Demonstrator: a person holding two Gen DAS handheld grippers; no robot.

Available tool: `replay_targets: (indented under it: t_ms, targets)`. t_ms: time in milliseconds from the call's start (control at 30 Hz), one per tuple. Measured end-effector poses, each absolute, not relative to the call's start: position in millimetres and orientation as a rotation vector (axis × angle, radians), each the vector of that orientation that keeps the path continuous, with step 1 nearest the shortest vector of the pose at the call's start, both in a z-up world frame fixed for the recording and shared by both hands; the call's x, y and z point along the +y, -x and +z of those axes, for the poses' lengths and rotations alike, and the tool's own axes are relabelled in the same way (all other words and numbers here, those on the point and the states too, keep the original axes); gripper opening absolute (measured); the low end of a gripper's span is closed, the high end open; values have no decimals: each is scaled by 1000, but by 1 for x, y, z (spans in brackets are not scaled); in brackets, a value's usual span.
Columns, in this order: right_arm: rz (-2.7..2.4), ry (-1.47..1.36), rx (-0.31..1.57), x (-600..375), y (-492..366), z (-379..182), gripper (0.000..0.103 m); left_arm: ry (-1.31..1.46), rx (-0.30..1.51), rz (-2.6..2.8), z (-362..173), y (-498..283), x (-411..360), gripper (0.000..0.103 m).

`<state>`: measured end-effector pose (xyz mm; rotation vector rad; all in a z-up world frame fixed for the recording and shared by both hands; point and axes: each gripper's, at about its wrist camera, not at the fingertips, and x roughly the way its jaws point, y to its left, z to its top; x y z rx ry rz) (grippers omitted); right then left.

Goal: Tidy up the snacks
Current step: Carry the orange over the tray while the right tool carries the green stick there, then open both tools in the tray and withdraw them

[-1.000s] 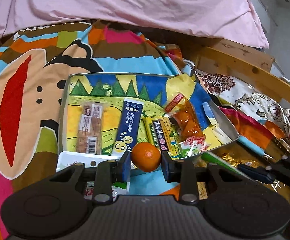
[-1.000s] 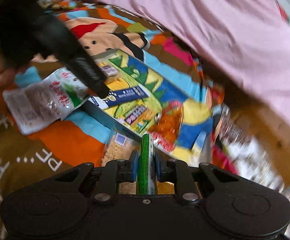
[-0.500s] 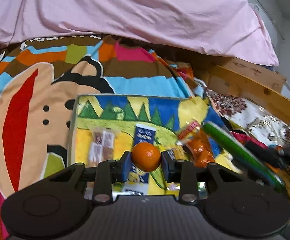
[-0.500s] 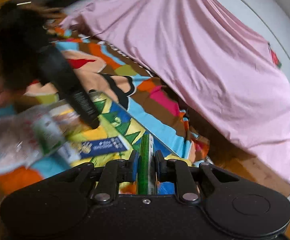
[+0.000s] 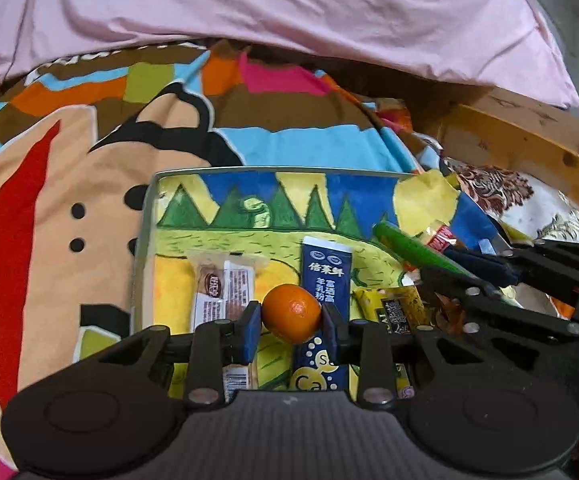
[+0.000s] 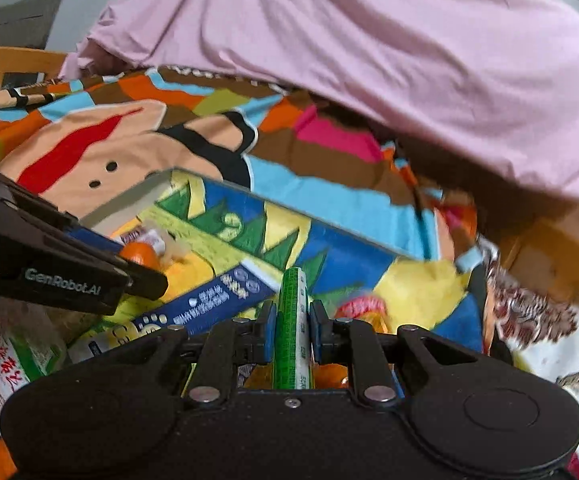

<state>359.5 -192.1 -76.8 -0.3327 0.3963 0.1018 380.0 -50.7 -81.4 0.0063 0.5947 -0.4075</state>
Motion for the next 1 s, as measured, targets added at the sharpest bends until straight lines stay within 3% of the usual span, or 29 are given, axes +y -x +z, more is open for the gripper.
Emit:
replay_targets:
  t_ms: [367, 433, 567, 700, 867, 1000]
  targets:
    - [89, 246, 479, -203, -366, -89, 19, -77, 631, -440, -93, -380, -70, 35]
    - [92, 232, 483, -205, -367, -89, 25, -72, 635, -440, -92, -380, -69, 36]
    - [101, 199, 494, -209, -367, -85, 30, 2, 662, -443, -92, -382, -62, 60]
    - [93, 150, 482, -215, -361, -75, 38, 64, 670, -436, -88, -381, -53, 63]
    - [72, 98, 440, -227, -345, -53, 50, 101, 609, -415, -68, -366, -44, 79]
    - [61, 61, 388, -234, -324, -32, 65, 133, 560, -388, -48, -347, -34, 86]
